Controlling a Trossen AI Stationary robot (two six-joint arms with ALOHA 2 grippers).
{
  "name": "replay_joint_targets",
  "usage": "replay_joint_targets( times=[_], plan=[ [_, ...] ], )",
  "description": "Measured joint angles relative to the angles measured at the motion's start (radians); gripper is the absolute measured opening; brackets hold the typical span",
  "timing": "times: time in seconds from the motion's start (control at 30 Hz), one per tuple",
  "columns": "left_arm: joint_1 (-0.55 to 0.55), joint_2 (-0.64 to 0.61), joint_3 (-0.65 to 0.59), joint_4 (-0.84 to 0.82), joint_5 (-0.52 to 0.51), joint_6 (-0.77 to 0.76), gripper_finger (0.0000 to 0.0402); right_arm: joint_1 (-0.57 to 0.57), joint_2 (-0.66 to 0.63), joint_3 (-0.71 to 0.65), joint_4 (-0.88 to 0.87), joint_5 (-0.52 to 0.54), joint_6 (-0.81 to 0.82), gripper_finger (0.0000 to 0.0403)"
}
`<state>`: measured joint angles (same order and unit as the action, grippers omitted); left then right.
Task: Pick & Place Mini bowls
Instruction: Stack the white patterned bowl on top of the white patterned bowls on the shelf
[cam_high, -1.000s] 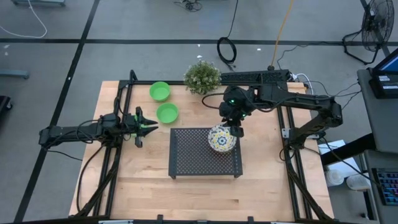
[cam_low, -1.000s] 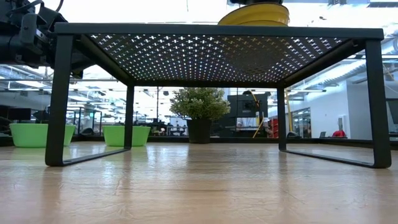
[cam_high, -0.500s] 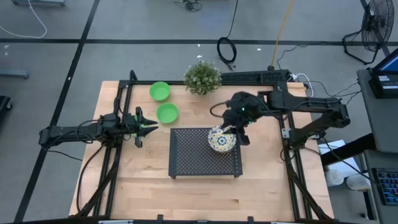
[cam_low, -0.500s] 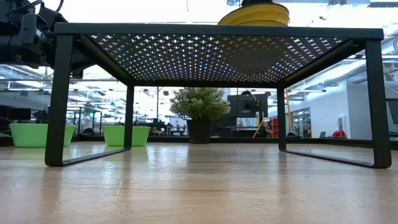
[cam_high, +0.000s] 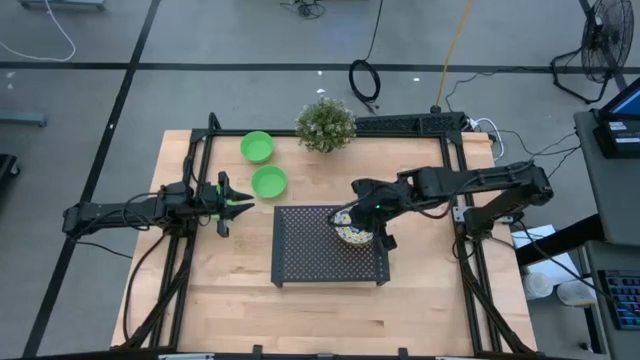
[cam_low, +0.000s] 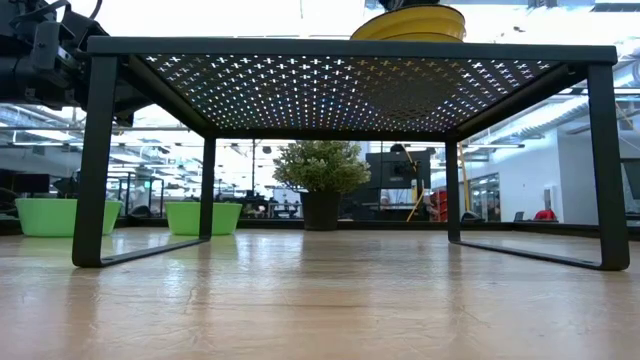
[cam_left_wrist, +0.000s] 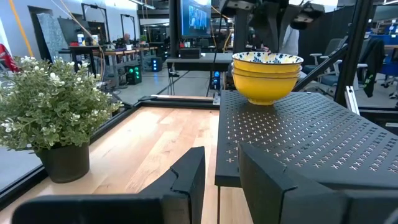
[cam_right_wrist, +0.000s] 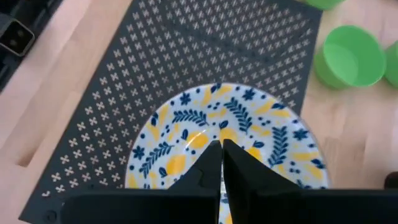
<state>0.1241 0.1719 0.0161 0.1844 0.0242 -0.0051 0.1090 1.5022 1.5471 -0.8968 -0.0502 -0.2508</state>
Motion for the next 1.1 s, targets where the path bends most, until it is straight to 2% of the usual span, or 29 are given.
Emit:
replay_joint_targets(
  times=[0.83,1.1],
  plan=[
    [0.000,0.000,0.000,0.000,0.000,0.000,0.0099,-0.004,0.019,0.000,-0.187,0.004,0.107,0.0000],
    [0.000,0.000,0.000,0.000,0.000,0.000,0.0099,-0.004,0.019,0.000,-0.230,0.076,0.142,0.0000]
  ],
)
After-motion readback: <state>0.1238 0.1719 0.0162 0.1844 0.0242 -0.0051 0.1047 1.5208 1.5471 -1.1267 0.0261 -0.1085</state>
